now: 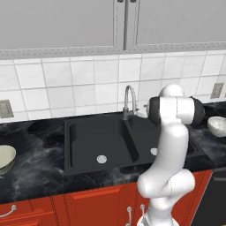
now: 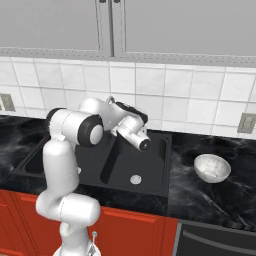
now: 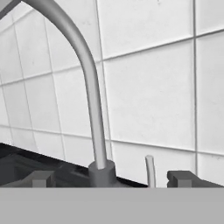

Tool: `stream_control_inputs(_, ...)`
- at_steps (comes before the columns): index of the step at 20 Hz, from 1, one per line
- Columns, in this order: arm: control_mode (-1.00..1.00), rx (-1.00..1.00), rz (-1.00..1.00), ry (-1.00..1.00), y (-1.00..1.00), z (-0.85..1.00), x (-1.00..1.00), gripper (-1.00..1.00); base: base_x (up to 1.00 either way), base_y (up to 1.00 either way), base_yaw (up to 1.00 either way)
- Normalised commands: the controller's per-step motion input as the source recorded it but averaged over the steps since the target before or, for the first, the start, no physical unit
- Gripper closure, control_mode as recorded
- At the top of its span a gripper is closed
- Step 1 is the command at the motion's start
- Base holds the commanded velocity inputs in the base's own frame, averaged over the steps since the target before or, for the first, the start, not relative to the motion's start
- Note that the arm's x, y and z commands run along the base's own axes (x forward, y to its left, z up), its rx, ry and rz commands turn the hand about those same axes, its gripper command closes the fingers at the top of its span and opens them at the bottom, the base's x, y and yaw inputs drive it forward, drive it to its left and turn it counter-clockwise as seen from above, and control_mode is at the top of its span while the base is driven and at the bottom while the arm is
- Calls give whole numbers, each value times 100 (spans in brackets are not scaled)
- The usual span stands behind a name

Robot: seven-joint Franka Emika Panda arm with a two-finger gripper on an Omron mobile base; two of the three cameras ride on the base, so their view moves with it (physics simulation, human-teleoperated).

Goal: Rinse each bowl for a few seconds and place them down in the sink or on the counter.

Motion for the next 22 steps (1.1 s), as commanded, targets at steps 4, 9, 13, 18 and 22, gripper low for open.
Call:
stream_control_inputs(4,-100,1,0,0,0,-12,32,-100,0,0,0)
stream_control_inputs(9,-100,1,0,0,0,-13,30,-100,0,0,0)
stream_control_inputs(13,-100,1,0,0,0,-15,30,-100,0,0,0)
stream_control_inputs(18,-100,1,0,0,0,-15,33,-100,0,0,0)
stream_control_inputs(22,-100,1,0,0,0,-16,36,-100,0,0,0)
